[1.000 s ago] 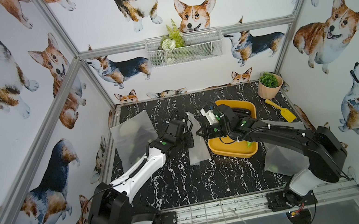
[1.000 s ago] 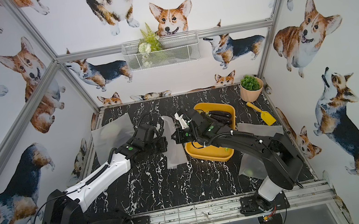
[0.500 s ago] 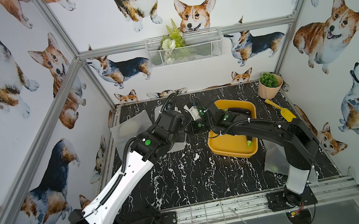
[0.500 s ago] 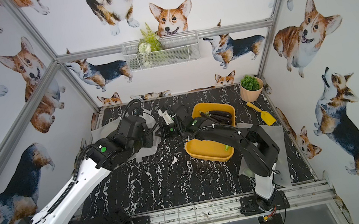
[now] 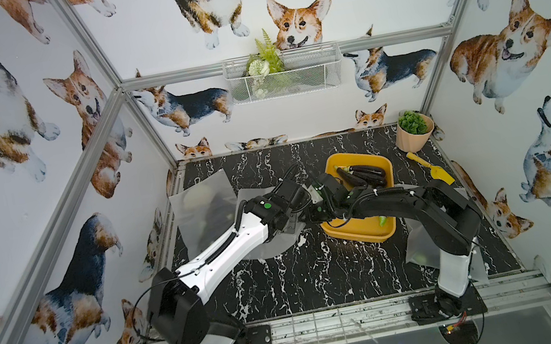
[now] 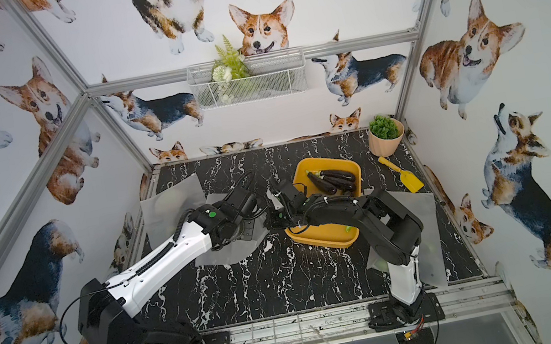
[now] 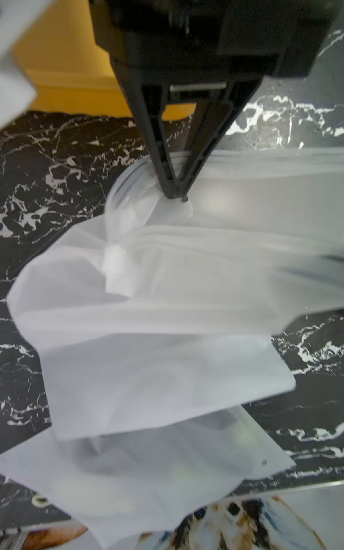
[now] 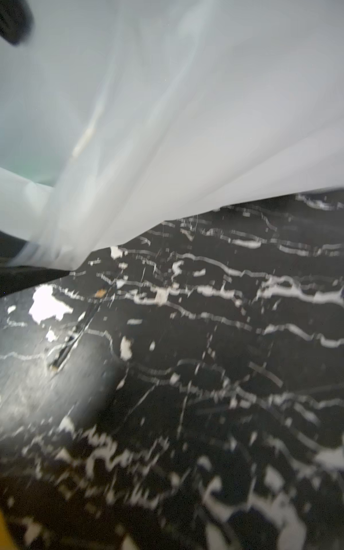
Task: Place the eggplant in a zip-top bag and seal the zipper
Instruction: Open the zipper of the food storage bag at the center of the board.
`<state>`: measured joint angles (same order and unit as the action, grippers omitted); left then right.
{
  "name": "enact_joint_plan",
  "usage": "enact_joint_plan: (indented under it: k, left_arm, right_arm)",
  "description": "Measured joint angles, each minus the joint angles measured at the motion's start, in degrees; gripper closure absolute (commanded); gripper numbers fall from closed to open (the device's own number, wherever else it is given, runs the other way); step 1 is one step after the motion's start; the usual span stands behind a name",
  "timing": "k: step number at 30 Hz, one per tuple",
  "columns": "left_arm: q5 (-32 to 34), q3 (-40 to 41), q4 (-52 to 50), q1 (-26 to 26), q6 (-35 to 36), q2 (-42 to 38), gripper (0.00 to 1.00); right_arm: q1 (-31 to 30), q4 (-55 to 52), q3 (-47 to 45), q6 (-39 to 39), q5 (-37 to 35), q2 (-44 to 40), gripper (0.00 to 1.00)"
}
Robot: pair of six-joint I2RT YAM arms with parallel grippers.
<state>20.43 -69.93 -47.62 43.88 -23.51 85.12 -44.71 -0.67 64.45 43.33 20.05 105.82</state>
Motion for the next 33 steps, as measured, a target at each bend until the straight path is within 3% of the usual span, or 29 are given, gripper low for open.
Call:
enact_joint_plan:
  k: [11, 20, 27, 30, 33]
  left_arm:
    - [-6.9, 1.3, 9.1, -1.9, -1.1, 5.6, 1.00]
    - [-10.5, 1.8, 12.6, -2.7, -1.3, 8.7, 1.00]
    - [-12.0, 1.8, 14.0, -3.3, -1.3, 9.5, 1.00]
    - [-12.4, 1.8, 14.3, -3.4, -1.3, 9.5, 1.00]
    - [-12.7, 1.8, 14.5, -3.4, -1.3, 9.4, 1.00]
  right_arm:
    - [3.1, 2.6, -6.5, 0.1, 0.7, -6.4, 0.52]
    - [7.5, 0.9, -7.1, -1.8, 3.0, -15.6, 0.47]
    - [11.2, -3.5, -6.7, -5.6, 2.8, -17.9, 0.46]
    - [13.4, -7.5, -5.3, -8.5, 0.1, -18.2, 0.43]
    - [16.8, -13.0, -1.7, -15.5, -7.0, -16.3, 0.41]
